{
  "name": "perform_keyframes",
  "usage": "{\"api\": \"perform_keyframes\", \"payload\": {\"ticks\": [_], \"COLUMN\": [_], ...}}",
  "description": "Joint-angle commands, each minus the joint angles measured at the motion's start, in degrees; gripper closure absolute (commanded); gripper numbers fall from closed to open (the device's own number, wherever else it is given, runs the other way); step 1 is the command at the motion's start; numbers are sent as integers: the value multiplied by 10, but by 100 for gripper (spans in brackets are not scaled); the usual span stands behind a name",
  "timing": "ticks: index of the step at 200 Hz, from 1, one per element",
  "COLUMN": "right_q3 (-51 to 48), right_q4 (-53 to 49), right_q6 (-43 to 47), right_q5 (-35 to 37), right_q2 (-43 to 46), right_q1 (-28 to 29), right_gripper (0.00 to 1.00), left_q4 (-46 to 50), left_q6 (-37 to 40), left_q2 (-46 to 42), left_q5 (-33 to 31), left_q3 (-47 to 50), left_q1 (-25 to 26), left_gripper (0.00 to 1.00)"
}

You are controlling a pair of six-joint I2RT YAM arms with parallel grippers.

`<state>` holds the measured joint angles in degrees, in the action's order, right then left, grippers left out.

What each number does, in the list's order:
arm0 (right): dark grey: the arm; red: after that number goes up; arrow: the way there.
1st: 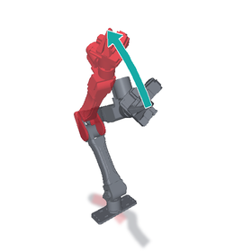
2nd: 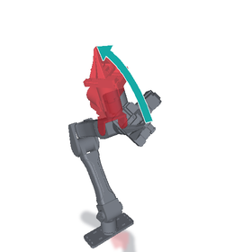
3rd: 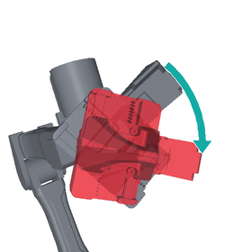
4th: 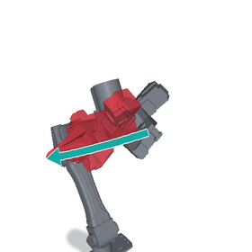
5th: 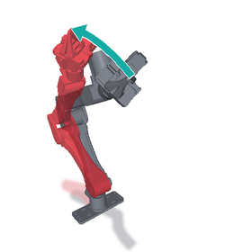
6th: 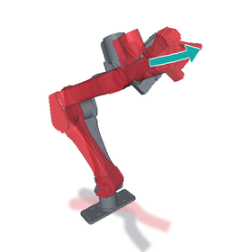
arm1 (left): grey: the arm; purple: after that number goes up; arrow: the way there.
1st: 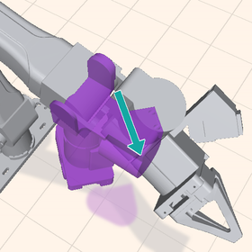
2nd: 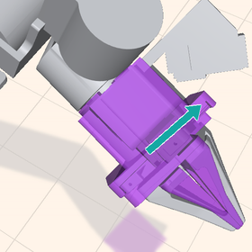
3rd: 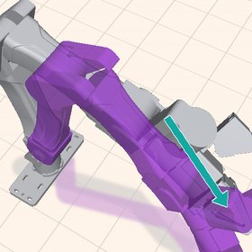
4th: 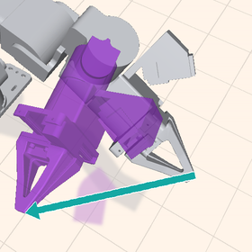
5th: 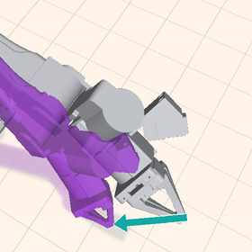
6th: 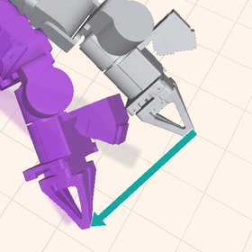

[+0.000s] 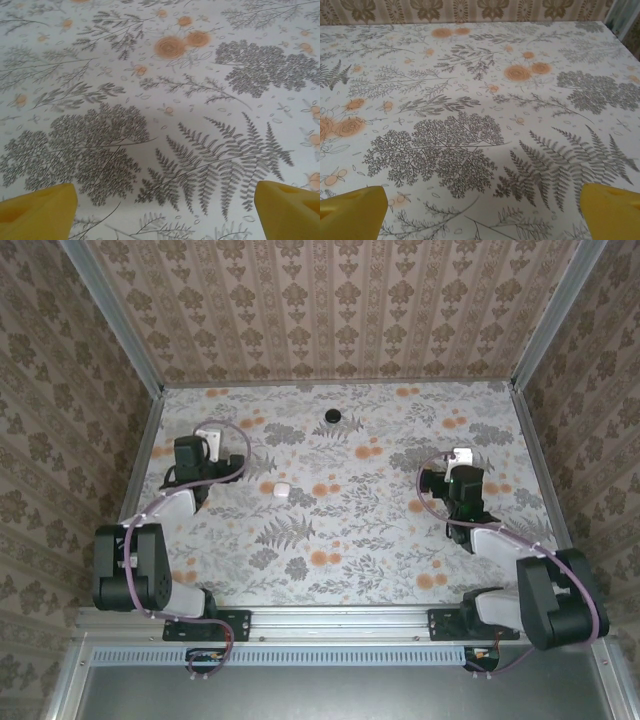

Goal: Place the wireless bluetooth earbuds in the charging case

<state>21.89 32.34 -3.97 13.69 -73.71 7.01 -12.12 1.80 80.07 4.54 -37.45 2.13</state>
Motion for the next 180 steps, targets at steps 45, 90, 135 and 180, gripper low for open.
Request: {"api": "perform_keyframes", "payload": {"ticks": [45,90,135,180], "right_q3": [-48,-13,11,12], "right_q4": [221,226,172,172], "right_q6": [6,12,12,15], "right_q5": [-13,-57,-69,-65], "right_q2": [-57,-143,-139,-139], "right_q1": [-46,-55,-57,-53], "right_gripper": [0,0,0,0], "left_q4": [-259,-383,-370,-366], "left_q6": [0,8,16,16], "left_q2": [-32,35,81,79], "left_q5": [17,35,20,6], "left_q3": [132,171,143,142], "left_q1": [-40,-41,-31,-27], "left_gripper": [7,0,0,0]}}
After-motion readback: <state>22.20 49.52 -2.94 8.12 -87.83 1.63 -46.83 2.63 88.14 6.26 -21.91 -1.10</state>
